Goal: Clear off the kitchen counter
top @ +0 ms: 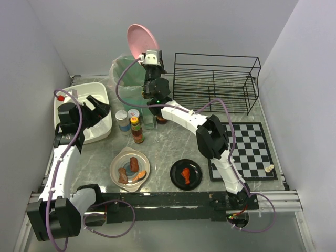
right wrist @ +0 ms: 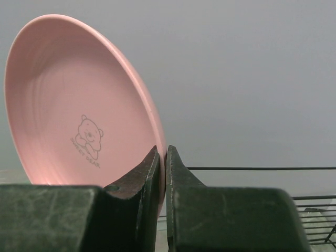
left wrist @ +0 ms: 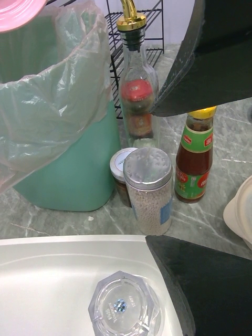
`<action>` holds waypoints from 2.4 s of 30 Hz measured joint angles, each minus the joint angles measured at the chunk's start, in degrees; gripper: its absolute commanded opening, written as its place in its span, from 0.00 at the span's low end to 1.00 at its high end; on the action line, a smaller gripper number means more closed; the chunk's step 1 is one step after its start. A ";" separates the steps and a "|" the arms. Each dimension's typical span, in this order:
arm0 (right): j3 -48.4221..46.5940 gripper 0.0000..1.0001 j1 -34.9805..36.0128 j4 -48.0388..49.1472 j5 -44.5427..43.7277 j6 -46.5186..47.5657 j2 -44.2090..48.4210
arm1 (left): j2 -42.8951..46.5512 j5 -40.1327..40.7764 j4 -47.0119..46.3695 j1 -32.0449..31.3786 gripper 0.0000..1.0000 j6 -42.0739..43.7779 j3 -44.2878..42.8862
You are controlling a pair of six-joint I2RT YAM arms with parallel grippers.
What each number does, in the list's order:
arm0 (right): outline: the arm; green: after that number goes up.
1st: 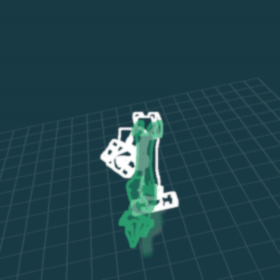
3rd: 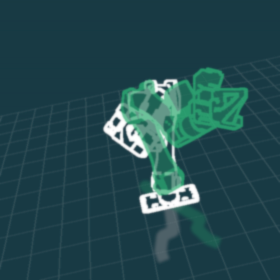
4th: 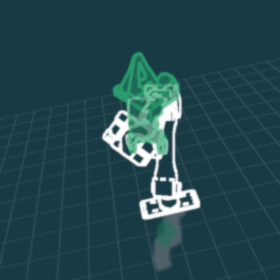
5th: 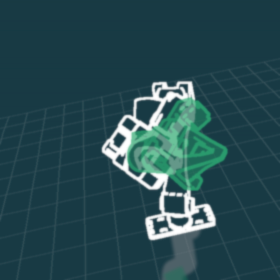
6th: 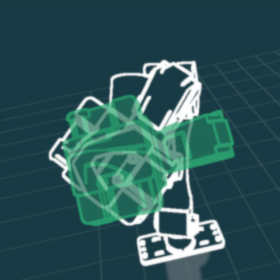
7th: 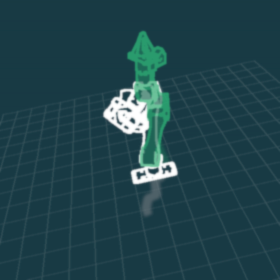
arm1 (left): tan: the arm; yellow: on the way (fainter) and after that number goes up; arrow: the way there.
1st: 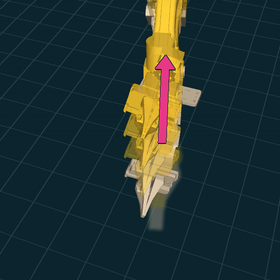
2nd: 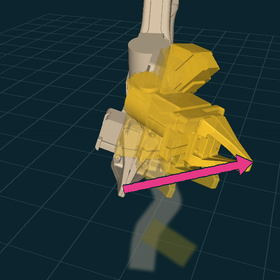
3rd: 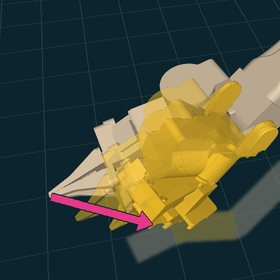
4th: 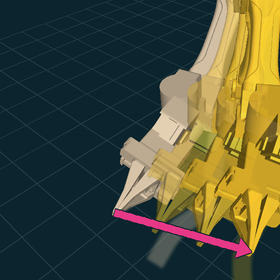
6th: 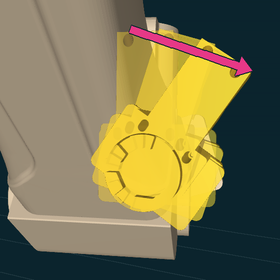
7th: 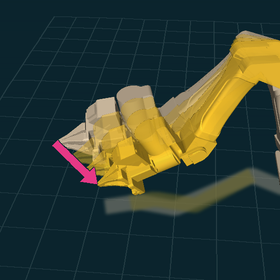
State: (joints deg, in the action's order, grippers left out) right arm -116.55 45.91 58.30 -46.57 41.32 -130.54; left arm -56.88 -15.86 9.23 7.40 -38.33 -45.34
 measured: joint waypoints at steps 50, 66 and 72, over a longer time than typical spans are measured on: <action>7.39 0.00 2.38 -78.49 27.34 -50.16 37.48 | 8.92 -15.06 -27.74 -2.43 0.99 -10.45 -5.38; 8.85 0.00 2.45 -80.41 36.24 -53.90 41.77 | 4.92 -15.45 -28.37 -5.92 0.60 -9.44 -5.57; 8.76 0.00 2.45 -81.48 36.59 -54.71 41.11 | 4.66 -15.63 -27.82 -8.94 0.15 -8.46 -5.57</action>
State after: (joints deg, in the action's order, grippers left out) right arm -107.79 48.36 -23.18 -9.98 -13.39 -89.43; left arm -52.23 -31.48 -18.59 -1.54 -46.78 -50.92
